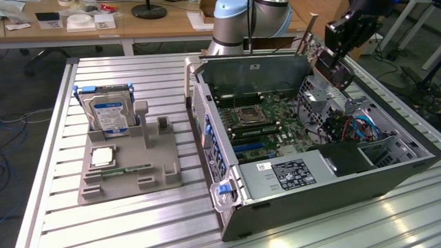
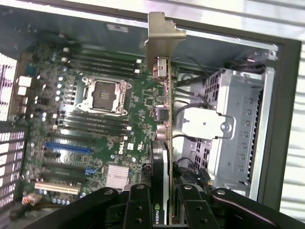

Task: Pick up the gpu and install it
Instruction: 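Insert the gpu into the slot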

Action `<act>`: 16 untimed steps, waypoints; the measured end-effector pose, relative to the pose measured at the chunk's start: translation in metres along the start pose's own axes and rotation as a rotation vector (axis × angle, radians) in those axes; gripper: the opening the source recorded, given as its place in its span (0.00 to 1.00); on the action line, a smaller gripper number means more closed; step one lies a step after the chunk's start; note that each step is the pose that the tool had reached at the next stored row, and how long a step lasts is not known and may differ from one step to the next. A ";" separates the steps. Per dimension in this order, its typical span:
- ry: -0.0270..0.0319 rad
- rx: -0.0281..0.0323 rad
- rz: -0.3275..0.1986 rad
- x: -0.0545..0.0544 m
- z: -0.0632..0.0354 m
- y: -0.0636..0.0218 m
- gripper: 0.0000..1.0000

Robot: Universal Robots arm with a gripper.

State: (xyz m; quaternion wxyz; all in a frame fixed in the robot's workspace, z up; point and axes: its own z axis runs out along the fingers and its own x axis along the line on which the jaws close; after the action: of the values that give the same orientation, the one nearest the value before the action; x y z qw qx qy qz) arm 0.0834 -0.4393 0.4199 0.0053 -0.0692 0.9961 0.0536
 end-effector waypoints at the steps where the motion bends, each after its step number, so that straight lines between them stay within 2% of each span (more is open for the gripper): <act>1: 0.0019 -0.0004 -0.018 0.000 0.0001 0.0000 0.27; 16: 0.0282 -0.0050 -0.264 0.000 0.0006 -0.0001 0.27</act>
State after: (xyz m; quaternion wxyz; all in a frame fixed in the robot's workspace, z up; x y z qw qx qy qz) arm 0.0834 -0.4392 0.4193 -0.0018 -0.2005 0.9782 0.0540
